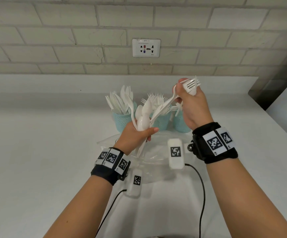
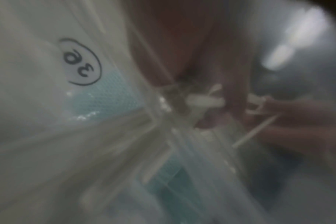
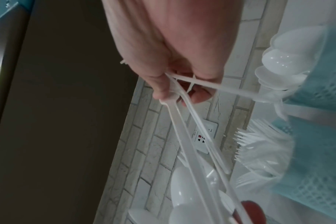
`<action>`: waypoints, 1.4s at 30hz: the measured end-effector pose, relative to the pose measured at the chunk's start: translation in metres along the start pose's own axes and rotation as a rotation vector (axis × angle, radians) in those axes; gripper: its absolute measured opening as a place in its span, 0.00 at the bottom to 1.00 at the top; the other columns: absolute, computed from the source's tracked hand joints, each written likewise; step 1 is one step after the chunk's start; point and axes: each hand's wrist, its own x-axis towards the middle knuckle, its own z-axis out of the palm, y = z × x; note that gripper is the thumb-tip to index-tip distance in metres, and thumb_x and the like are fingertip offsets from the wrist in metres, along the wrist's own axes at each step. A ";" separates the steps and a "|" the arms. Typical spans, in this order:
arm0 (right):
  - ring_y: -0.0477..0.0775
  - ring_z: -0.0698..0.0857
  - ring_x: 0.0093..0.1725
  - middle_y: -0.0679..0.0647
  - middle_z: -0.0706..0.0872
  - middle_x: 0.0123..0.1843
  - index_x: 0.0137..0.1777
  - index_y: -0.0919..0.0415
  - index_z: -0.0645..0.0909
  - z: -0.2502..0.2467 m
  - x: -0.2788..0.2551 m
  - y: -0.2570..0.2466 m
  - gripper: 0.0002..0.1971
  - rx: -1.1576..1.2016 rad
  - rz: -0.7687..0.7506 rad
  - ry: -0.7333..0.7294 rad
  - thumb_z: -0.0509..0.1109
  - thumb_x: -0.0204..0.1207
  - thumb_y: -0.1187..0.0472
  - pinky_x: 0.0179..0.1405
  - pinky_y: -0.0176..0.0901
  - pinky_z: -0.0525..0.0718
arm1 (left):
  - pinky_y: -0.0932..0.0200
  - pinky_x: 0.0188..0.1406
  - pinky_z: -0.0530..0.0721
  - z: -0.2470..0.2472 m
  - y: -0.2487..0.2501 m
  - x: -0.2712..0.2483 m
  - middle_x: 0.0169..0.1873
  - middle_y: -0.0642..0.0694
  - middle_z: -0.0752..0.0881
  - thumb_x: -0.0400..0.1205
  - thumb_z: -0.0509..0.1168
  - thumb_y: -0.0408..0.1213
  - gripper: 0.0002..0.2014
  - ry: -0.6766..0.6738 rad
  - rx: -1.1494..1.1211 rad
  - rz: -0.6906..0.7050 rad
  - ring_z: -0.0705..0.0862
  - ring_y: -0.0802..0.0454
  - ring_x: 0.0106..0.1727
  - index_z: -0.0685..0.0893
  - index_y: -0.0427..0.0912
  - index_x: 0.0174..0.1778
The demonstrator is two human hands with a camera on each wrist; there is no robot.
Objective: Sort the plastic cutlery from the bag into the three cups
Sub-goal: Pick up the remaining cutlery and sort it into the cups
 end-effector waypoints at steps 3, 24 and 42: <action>0.51 0.83 0.45 0.50 0.82 0.40 0.45 0.51 0.75 0.007 0.003 0.001 0.08 -0.021 -0.015 -0.024 0.61 0.83 0.65 0.45 0.37 0.80 | 0.60 0.32 0.79 0.000 0.000 0.001 0.23 0.45 0.81 0.74 0.75 0.35 0.08 0.009 0.002 0.009 0.78 0.54 0.24 0.82 0.47 0.41; 0.52 0.83 0.45 0.46 0.82 0.39 0.41 0.50 0.80 0.028 0.053 0.041 0.15 -0.352 -0.047 -0.106 0.64 0.75 0.74 0.50 0.45 0.82 | 0.63 0.32 0.79 -0.017 -0.006 0.013 0.24 0.43 0.82 0.74 0.75 0.36 0.14 0.152 -0.014 0.036 0.80 0.56 0.25 0.84 0.29 0.49; 0.48 0.81 0.59 0.52 0.84 0.58 0.62 0.58 0.81 0.028 0.057 0.042 0.12 -0.586 -0.290 -0.211 0.66 0.80 0.60 0.64 0.38 0.78 | 0.66 0.30 0.80 -0.013 -0.002 0.015 0.25 0.43 0.82 0.74 0.75 0.37 0.16 0.150 -0.009 0.016 0.80 0.55 0.25 0.82 0.31 0.51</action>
